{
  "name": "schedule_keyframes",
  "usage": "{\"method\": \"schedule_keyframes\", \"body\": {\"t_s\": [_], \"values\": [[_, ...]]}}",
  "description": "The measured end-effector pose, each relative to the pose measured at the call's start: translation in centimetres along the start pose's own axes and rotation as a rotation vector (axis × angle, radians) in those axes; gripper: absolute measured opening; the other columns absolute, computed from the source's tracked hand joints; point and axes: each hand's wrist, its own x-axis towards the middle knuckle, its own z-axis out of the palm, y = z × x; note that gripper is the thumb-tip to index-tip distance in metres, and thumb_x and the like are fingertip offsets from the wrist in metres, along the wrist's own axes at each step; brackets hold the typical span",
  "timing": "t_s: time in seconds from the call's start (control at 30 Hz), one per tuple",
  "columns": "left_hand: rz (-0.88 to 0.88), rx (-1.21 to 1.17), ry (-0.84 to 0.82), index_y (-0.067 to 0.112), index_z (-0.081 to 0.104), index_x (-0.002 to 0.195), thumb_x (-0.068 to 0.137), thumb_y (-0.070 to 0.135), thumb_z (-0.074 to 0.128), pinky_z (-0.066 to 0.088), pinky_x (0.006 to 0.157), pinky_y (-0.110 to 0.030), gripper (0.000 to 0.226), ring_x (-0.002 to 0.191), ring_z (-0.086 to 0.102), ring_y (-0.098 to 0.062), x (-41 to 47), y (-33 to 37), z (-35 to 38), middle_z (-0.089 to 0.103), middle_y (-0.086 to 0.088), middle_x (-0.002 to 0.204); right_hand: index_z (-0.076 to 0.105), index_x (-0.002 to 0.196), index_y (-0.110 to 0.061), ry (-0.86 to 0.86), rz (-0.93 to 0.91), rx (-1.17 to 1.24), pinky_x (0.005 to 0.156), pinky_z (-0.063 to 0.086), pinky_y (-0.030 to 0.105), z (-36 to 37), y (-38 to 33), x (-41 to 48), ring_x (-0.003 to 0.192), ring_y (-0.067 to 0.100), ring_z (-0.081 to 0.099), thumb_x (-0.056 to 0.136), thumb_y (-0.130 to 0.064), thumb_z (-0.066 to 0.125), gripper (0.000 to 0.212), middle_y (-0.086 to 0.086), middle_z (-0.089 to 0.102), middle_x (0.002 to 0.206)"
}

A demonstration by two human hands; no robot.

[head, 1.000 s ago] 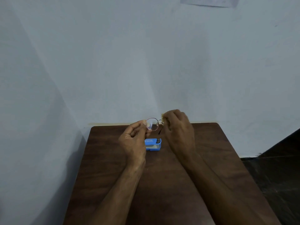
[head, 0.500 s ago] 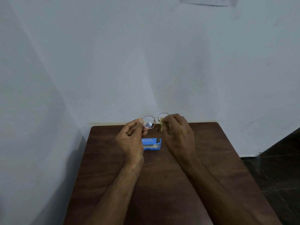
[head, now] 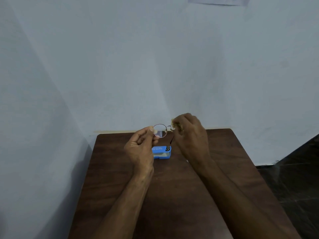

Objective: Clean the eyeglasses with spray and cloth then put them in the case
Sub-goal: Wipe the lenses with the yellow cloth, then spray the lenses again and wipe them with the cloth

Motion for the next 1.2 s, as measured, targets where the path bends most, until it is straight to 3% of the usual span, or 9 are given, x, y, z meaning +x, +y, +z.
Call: {"method": "schedule_keyframes", "body": {"t_s": [0.2,0.3,0.47,0.57,0.83,0.93,1.03,1.1,1.2], "values": [[0.023,0.034,-0.015,0.006,0.079,0.107,0.093,0.007,0.075,0.065,0.068,-0.028,0.014,0.07,0.076,-0.017,-0.5,-0.4,0.3,0.081,-0.012,0.088,0.069,0.097,-0.013,0.025,0.056,0.017,0.063,0.046,0.03,0.1,0.3,0.1,0.09,0.023,0.061,0.087,-0.004,0.071,0.013,0.002,0.067,0.101],[0.03,0.045,-0.021,0.005,0.079,0.109,0.094,0.008,0.075,0.066,0.071,-0.03,0.016,0.073,0.078,-0.019,-0.6,-0.7,0.5,0.081,-0.007,0.087,0.067,0.099,-0.014,-0.021,-0.032,0.058,0.063,0.053,0.038,0.7,-1.5,-0.7,0.09,0.021,0.059,0.091,-0.009,0.067,0.01,0.001,0.065,0.103],[0.044,0.047,-0.046,0.009,0.08,0.105,0.094,0.007,0.074,0.065,0.081,-0.042,0.013,0.088,0.08,-0.026,-0.3,-1.3,0.6,0.082,-0.008,0.093,0.064,0.098,-0.013,-0.02,-0.108,0.1,0.062,0.05,0.033,1.1,-3.2,-2.7,0.088,0.015,0.055,0.092,-0.004,0.065,0.011,-0.001,0.062,0.104],[0.018,0.025,-0.029,0.004,0.079,0.108,0.094,0.006,0.075,0.065,0.078,-0.042,0.015,0.08,0.078,-0.025,0.1,-1.4,0.4,0.081,-0.013,0.091,0.064,0.097,-0.014,-0.043,-0.108,0.125,0.068,0.052,0.034,1.1,-2.6,-4.1,0.09,0.014,0.055,0.09,-0.004,0.066,0.012,-0.003,0.062,0.105],[0.003,-0.004,-0.03,0.001,0.078,0.108,0.094,0.011,0.075,0.062,0.067,-0.027,0.017,0.072,0.075,-0.018,1.0,-2.0,-0.2,0.079,-0.012,0.087,0.075,0.096,-0.023,-0.064,0.345,0.527,0.075,0.052,0.011,1.4,3.2,-8.0,0.091,0.003,0.068,0.087,-0.012,0.08,0.015,-0.012,0.072,0.092],[-0.015,0.011,-0.048,0.002,0.077,0.109,0.095,0.012,0.075,0.061,0.067,-0.024,0.018,0.072,0.075,-0.016,0.9,-2.4,-0.6,0.08,-0.006,0.086,0.071,0.085,-0.033,-0.184,0.48,0.409,0.072,0.055,0.018,3.5,7.2,-12.6,0.084,0.002,0.068,0.088,-0.023,0.081,0.015,-0.013,0.07,0.085],[-0.024,0.035,-0.052,-0.001,0.077,0.108,0.095,0.012,0.074,0.06,0.064,-0.026,0.018,0.069,0.073,-0.014,0.5,-2.9,-0.8,0.079,-0.004,0.081,0.063,0.081,-0.035,-0.368,0.421,0.187,0.065,0.049,0.029,6.3,11.7,-17.9,0.077,0.006,0.062,0.091,-0.023,0.07,0.017,-0.012,0.064,0.083],[-0.027,0.054,-0.063,-0.001,0.077,0.106,0.095,0.01,0.074,0.061,0.063,-0.026,0.016,0.068,0.073,-0.013,0.3,-3.1,-0.9,0.078,-0.002,0.079,0.064,0.086,-0.027,-0.53,0.412,0.073,0.064,0.042,0.031,7.7,13.7,-20.5,0.08,0.019,0.065,0.091,-0.024,0.062,0.005,-0.005,0.065,0.092],[-0.035,0.069,-0.088,0.003,0.077,0.105,0.096,0.008,0.073,0.063,0.065,-0.027,0.012,0.072,0.075,-0.014,-0.1,-3.1,-1.2,0.079,0.001,0.081,0.064,0.101,-0.017,-0.716,0.382,-0.105,0.07,0.043,0.034,9.3,15.5,-23.8,0.091,0.029,0.066,0.098,-0.025,0.056,0.012,0.005,0.062,0.113]]}}
